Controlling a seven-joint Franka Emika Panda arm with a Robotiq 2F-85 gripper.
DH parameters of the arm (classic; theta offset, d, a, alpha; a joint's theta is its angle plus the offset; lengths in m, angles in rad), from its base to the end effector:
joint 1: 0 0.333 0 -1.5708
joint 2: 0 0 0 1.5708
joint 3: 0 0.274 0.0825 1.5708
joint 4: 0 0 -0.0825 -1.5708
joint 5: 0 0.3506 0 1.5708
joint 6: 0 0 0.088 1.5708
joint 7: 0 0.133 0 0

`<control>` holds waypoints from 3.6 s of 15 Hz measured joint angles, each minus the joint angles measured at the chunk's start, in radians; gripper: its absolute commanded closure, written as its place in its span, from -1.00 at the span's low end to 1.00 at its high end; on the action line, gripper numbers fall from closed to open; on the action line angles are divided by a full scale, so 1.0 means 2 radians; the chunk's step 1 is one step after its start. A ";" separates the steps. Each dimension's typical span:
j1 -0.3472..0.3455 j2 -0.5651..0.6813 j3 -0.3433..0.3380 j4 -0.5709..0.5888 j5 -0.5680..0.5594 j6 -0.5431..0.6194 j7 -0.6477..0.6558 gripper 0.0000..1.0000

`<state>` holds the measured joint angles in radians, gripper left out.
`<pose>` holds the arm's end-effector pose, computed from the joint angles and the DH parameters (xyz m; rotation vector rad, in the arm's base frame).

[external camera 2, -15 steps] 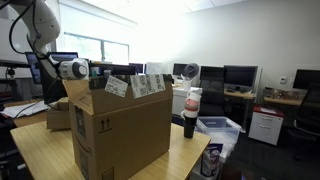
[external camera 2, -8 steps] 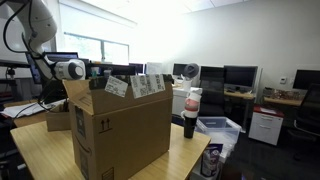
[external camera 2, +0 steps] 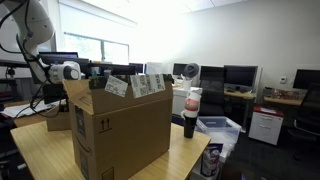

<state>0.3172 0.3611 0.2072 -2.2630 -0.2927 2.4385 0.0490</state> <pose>0.4175 0.2431 0.1532 2.8097 1.0397 -0.2023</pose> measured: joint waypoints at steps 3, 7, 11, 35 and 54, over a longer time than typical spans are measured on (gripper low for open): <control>0.002 0.002 -0.004 -0.006 -0.002 0.035 0.009 -1.00; 0.007 0.008 -0.029 -0.007 -0.020 0.070 0.027 -1.00; 0.008 0.013 -0.041 -0.008 -0.026 0.081 0.031 -1.00; -0.009 0.014 -0.029 -0.014 0.026 -0.016 0.012 -0.28; -0.031 -0.025 -0.023 -0.010 0.060 -0.092 0.012 0.88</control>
<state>0.2544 0.3104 0.1618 -2.2822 -0.1721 2.2553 0.0739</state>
